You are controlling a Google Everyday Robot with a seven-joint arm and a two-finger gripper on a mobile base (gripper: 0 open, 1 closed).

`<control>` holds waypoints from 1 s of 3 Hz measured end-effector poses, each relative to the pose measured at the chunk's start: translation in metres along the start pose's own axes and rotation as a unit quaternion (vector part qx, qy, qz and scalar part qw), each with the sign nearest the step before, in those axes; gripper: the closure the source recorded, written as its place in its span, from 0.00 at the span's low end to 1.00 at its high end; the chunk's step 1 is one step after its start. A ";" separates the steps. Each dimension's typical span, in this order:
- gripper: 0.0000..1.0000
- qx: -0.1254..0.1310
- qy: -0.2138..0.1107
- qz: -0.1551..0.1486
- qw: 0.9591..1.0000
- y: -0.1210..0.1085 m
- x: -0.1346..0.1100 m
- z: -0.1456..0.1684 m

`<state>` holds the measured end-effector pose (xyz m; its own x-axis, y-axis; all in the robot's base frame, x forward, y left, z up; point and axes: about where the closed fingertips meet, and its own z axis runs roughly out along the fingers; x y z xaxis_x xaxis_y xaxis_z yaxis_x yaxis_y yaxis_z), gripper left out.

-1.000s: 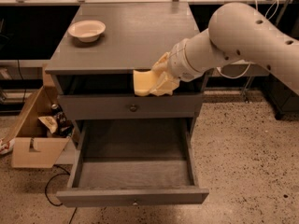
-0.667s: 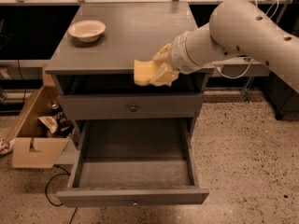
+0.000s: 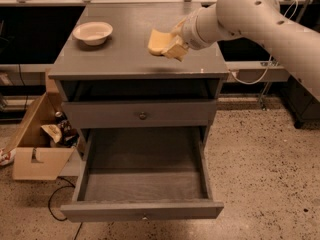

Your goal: Pick sponge from middle drawer and place on counter

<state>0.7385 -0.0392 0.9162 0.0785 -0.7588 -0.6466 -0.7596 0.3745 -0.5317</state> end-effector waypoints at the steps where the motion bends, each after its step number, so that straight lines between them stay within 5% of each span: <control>1: 1.00 0.031 0.020 0.048 0.998 -0.035 0.010 0.024; 3: 0.58 0.057 0.070 0.151 0.984 -0.074 0.051 0.064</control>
Offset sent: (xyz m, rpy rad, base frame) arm 0.1211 -0.0402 -0.0325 0.1145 0.1567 -0.3886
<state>0.8393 -0.0713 0.8878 -0.2356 -0.6659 -0.7079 -0.6566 0.6461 -0.3892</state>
